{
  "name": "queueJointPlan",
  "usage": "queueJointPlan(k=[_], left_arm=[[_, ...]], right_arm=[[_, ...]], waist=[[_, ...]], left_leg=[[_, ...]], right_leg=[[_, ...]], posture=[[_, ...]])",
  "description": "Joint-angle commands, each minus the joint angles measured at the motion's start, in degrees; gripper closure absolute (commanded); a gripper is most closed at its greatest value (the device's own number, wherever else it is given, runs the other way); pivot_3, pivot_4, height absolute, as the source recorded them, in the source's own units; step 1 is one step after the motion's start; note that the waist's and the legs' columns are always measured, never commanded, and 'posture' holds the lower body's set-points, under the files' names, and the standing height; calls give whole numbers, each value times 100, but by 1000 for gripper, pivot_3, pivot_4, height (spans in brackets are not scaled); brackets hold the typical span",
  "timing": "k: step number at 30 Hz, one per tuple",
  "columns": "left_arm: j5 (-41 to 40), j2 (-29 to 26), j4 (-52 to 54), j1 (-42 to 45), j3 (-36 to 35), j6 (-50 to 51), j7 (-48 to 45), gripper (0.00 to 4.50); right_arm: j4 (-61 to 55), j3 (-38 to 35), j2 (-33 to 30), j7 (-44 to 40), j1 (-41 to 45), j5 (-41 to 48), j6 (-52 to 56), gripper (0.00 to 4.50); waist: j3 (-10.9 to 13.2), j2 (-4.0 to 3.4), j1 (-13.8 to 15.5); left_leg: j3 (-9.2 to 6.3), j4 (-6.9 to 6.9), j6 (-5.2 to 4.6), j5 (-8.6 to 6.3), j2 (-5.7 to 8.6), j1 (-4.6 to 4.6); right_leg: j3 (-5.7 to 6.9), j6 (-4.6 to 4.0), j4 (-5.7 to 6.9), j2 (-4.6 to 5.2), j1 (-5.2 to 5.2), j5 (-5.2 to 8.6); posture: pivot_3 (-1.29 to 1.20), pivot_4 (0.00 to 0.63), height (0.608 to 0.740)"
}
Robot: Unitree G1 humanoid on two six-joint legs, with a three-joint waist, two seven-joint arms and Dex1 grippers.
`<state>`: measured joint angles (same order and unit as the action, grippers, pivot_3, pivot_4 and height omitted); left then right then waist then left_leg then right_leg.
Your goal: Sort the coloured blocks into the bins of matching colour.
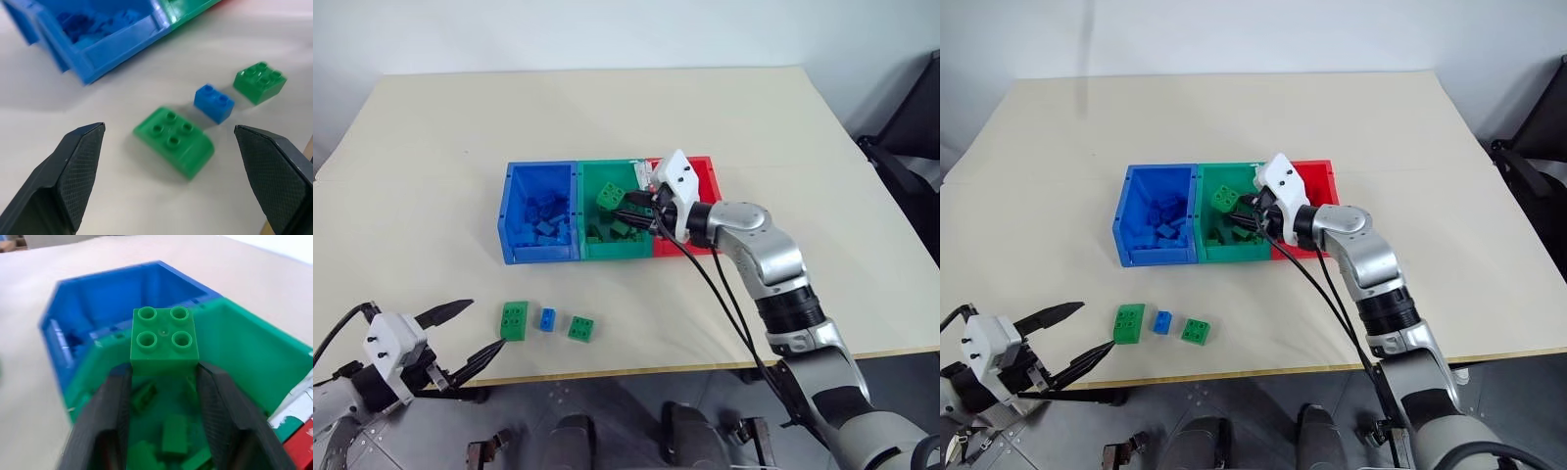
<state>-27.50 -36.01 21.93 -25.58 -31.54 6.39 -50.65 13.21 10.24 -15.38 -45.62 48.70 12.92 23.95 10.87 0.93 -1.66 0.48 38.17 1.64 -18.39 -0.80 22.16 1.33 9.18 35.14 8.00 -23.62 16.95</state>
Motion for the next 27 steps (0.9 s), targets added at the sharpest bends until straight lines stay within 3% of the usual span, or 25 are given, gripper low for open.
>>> queueJointPlan(k=[1,4,11,14,20,27], left_arm=[[-125,31,223,-82,-156,-38,49,0],[-289,-101,156,-40,-215,232,20,0],[-161,-300,-480,292,-440,14,-97,0],[-265,-562,-723,486,-365,195,-343,0],[-305,-1465,-287,1152,649,1009,-955,0],[195,-2056,128,3208,2673,1809,-1153,0]], right_arm=[[31,-149,-24,-79,141,-28,-475,1095],[-578,-435,-510,-1272,-450,665,-794,98],[-1065,-1213,-1524,-3251,-2036,1620,-1993,41],[-894,-1339,-2351,-4238,-2637,1722,-1928,41],[-929,-1591,-2594,-4082,-3057,1647,-2315,41],[-1441,-1602,-2652,-3887,-3372,1654,-2253,41]], waist=[[0,0,-9],[0,0,22],[-3,5,19],[-2,4,4],[-2,4,9],[-2,2,40]], left_leg=[[1,0,0,0,0,0],[0,-1,-1,0,-2,0],[7,2,-16,-12,0,-3],[17,1,-16,-12,-6,-10],[25,8,-12,-10,-11,-19],[20,10,-3,-5,-9,-19]], right_leg=[[0,0,0,0,0,0],[1,0,-1,-1,0,0],[5,3,-17,-1,15,-2],[3,3,-16,-4,15,-2],[-4,5,-7,-8,17,-3],[-8,5,0,-10,17,-4]], posture=[[0,150,740],[0,150,740],[0,150,740],[0,150,740],[0,150,740],[0,150,740]])
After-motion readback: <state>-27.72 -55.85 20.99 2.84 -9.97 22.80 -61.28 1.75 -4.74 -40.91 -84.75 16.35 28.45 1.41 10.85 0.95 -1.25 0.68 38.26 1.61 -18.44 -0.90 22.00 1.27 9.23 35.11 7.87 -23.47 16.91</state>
